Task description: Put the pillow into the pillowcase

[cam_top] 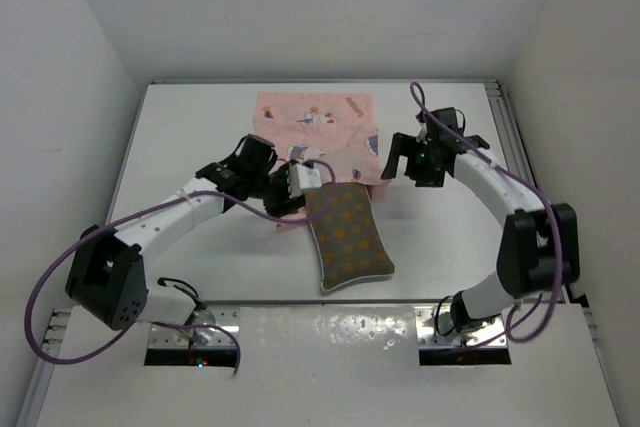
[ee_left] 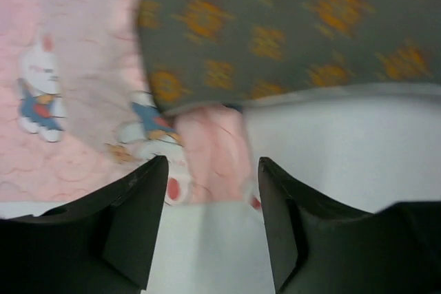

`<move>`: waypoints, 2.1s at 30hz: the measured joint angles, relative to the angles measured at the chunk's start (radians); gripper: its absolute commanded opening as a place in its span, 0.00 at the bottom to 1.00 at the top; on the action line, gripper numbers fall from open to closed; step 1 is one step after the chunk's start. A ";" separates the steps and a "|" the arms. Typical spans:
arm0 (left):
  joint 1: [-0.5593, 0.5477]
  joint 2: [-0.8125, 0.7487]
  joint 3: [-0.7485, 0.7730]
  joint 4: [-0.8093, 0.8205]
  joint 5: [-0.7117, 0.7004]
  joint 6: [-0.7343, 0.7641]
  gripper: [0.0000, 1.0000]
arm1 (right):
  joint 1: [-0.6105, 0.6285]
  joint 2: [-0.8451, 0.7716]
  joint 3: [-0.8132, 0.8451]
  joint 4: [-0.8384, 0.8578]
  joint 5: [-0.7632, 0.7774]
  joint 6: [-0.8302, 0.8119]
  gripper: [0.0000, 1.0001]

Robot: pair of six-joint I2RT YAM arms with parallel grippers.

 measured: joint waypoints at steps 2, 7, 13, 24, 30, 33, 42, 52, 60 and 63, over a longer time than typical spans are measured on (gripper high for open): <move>0.004 0.045 0.021 0.129 -0.039 -0.105 0.60 | 0.034 -0.117 -0.072 0.030 0.049 -0.026 0.45; -0.041 0.192 0.079 0.364 -0.101 -0.250 0.80 | 0.181 -0.316 -0.280 0.184 0.063 -0.027 0.60; -0.057 0.303 0.080 0.531 -0.167 -0.295 0.83 | 0.277 -0.411 -0.486 0.301 0.095 0.007 0.77; -0.061 0.440 0.114 0.602 -0.190 -0.287 0.59 | 0.376 -0.357 -0.498 0.396 0.125 0.028 0.99; -0.076 0.452 0.150 0.601 -0.189 -0.310 0.09 | 0.417 -0.213 -0.441 0.422 0.129 0.033 0.99; -0.077 0.454 0.182 0.595 -0.190 -0.315 0.00 | 0.422 -0.163 -0.420 0.460 0.119 0.040 0.96; -0.077 0.450 0.193 0.562 -0.179 -0.315 0.00 | 0.412 -0.099 -0.414 0.546 0.063 0.077 0.00; -0.077 0.422 0.271 0.362 -0.084 -0.302 0.00 | 0.395 -0.145 -0.407 0.560 0.020 0.087 0.00; -0.071 0.369 0.401 0.194 0.034 -0.317 0.00 | 0.386 -0.226 -0.389 0.689 0.047 0.088 0.00; -0.059 0.359 0.417 0.171 0.076 -0.354 0.00 | 0.366 -0.227 -0.392 0.750 0.066 0.115 0.00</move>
